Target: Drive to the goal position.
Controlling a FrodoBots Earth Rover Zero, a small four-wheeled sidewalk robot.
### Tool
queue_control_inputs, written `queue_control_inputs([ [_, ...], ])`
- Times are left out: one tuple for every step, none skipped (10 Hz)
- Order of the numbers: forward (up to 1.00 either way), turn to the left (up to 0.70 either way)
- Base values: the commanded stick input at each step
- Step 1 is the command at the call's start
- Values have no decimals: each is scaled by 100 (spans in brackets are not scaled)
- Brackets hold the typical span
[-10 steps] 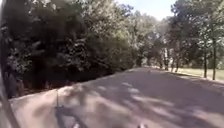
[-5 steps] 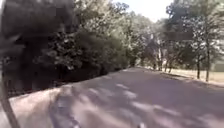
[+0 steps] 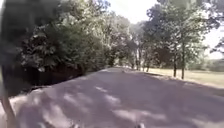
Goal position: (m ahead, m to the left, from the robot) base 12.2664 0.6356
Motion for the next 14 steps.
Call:
queue_control_inputs([
  [70,0],
  [70,0],
  [70,0],
  [70,0],
  [70,7],
  [70,21],
  [70,35],
  [70,35],
  [70,35],
  [70,35],
  [70,19],
  [70,0],
  [70,0],
  [70,0],
])
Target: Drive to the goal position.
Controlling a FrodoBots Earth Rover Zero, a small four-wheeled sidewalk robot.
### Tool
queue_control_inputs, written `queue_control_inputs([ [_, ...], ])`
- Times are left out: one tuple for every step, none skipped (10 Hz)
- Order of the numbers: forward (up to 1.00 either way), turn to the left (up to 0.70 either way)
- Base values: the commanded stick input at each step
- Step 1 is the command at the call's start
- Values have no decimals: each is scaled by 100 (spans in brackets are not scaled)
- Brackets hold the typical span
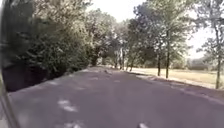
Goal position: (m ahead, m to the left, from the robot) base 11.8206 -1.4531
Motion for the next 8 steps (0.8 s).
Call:
queue_control_inputs([
  [70,0],
  [70,0],
  [70,0],
  [70,0],
  [70,0],
  [70,0],
  [70,0],
  [70,0],
])
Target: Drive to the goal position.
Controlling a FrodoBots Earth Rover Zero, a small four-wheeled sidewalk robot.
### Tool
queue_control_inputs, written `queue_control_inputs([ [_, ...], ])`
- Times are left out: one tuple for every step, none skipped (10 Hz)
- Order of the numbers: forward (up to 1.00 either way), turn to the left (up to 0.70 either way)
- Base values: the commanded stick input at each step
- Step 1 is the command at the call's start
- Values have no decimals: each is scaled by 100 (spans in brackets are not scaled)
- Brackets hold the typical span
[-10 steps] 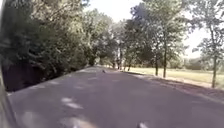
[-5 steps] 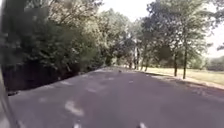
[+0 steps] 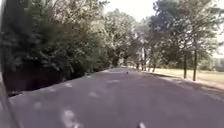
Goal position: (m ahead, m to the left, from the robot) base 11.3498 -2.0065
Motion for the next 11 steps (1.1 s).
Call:
queue_control_inputs([
  [70,0],
  [70,0],
  [70,0],
  [70,0],
  [70,0],
  [70,0],
  [70,0],
  [70,0],
  [70,-4],
  [70,-35],
  [70,-35],
])
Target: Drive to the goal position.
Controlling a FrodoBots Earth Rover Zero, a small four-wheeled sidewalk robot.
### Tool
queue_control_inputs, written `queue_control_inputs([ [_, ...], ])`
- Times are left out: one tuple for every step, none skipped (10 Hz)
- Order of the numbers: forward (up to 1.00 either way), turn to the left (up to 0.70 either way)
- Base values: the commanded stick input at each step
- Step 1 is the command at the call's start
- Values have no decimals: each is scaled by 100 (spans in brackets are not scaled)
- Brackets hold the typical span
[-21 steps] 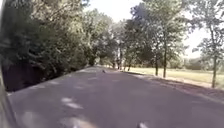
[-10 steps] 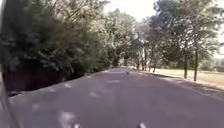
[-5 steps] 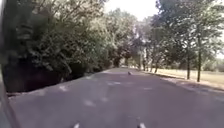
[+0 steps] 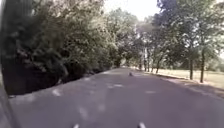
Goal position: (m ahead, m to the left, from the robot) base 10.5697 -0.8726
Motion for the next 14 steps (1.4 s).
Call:
queue_control_inputs([
  [70,-35],
  [70,-27],
  [70,0],
  [70,0],
  [70,0],
  [70,0],
  [70,0],
  [70,0],
  [70,0],
  [70,0],
  [70,0],
  [70,0],
  [70,0],
  [70,0],
])
